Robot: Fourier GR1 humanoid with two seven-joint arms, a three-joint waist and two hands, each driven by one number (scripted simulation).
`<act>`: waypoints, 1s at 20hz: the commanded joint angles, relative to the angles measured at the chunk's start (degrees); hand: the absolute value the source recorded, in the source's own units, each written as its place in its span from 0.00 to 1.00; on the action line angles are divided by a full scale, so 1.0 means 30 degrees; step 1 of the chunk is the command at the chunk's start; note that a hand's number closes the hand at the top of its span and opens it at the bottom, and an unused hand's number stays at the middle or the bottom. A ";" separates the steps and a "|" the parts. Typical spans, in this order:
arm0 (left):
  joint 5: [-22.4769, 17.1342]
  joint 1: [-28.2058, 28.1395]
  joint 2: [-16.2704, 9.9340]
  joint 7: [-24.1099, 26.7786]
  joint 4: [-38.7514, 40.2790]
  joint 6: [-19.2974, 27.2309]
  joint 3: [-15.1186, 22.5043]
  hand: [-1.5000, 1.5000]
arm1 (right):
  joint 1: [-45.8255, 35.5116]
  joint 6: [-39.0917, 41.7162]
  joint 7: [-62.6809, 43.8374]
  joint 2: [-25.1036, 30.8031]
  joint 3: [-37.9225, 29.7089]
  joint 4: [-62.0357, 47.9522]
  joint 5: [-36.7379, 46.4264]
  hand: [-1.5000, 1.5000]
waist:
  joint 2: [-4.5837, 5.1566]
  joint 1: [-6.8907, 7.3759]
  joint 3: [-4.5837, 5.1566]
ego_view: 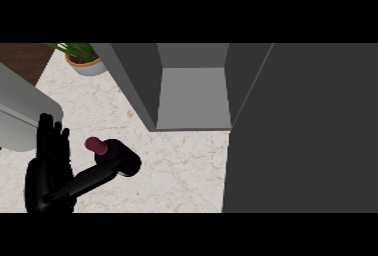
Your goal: Pick up the wine, place it into the cabinet and close the cabinet
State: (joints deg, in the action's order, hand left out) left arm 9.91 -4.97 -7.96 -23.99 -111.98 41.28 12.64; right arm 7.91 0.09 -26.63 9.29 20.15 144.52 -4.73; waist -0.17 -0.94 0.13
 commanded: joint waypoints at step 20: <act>-0.6296 -0.0219 0.1734 1.0036 0.9670 -0.5001 -0.3796 0.00 | 0.1706 0.0167 -0.1763 0.1098 -0.0931 0.5403 -0.1913 0.00 | -0.0017 -0.0182 -0.0027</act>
State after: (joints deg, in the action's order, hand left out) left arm -6.87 -6.14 -3.76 1.86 -87.85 29.00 2.42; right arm 7.73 0.12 -27.15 10.53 19.22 144.83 -4.83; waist -0.21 -1.06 0.08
